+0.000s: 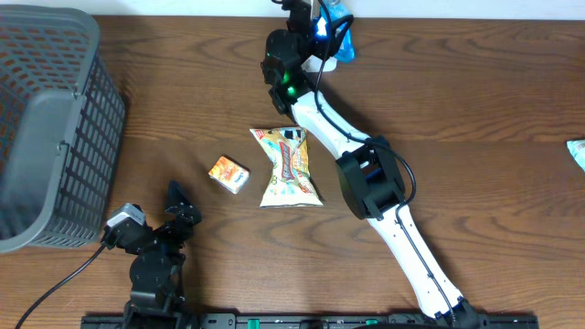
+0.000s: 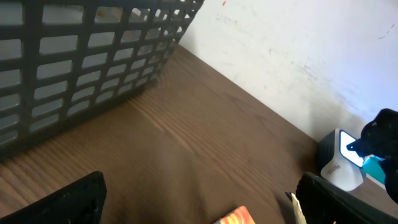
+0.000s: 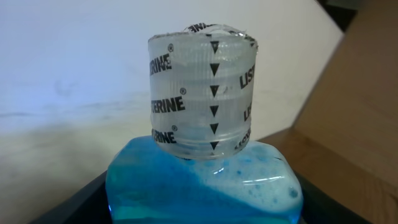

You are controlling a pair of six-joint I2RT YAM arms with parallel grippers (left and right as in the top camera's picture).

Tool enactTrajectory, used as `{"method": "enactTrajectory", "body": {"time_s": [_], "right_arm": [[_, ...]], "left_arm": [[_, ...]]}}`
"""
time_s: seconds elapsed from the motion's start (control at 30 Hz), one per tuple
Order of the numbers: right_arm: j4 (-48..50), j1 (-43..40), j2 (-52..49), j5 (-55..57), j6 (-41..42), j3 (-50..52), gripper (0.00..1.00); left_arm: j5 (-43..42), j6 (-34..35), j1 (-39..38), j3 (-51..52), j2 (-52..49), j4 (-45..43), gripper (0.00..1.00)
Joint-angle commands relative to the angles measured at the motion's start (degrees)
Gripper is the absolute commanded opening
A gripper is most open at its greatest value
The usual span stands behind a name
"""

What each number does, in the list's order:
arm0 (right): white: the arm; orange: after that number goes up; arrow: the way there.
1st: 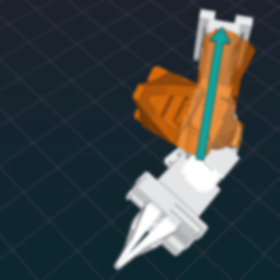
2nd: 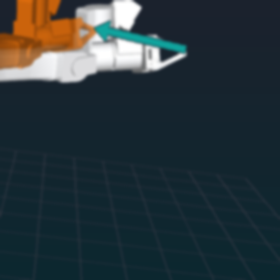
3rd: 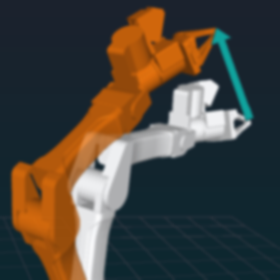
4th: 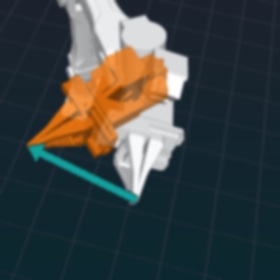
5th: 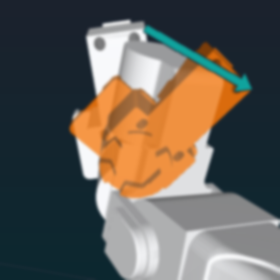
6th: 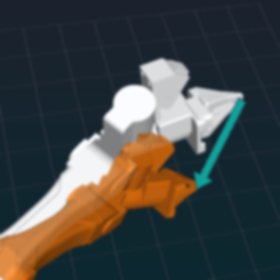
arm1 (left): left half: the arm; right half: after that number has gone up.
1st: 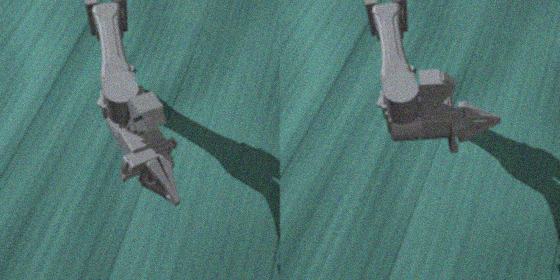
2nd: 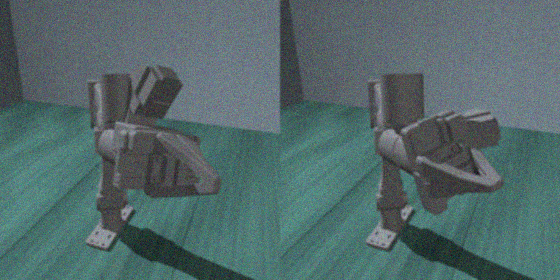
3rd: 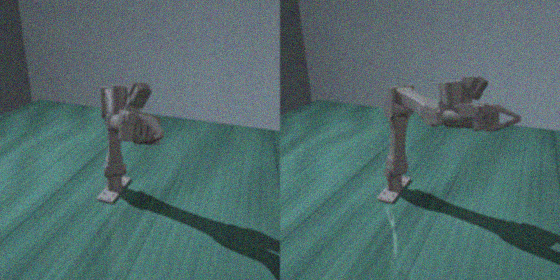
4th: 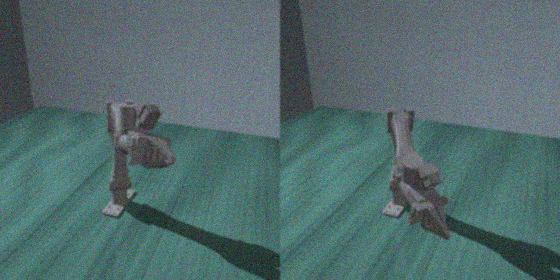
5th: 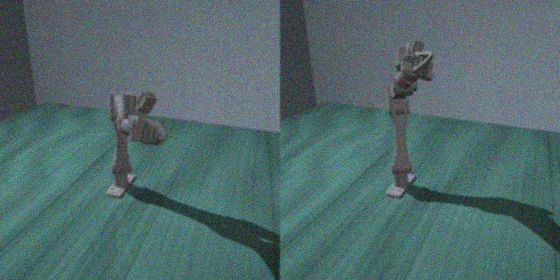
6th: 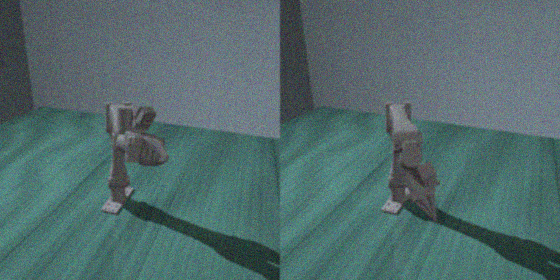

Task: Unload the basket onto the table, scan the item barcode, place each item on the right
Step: 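Carry the teal bottle with the right gripper to the white scanner, then move the bottle to the table's right edge and release it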

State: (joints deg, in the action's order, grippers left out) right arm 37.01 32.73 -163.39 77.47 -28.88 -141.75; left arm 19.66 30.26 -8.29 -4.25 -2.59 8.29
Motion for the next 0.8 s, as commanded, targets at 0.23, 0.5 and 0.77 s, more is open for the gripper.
{"method": "enactTrajectory", "body": {"time_s": [0.23,0.5,0.77], "right_arm": [[-4.1,-2.4,1.3,-1.1,-10.4,-5.3,0.25],[-4.5,-4.1,0.9,2.2,-10.3,-5.3,0.28],[-4.7,-5.0,0.8,1.8,-12.3,-5.3,0.27]], "left_arm": [[0.3,0.5,0.1,1.4,0.0,0.6,0.98],[0.3,0.5,0.1,1.4,0.0,0.6,0.98],[0.3,0.5,0.1,1.4,0.0,0.6,0.98]]}}
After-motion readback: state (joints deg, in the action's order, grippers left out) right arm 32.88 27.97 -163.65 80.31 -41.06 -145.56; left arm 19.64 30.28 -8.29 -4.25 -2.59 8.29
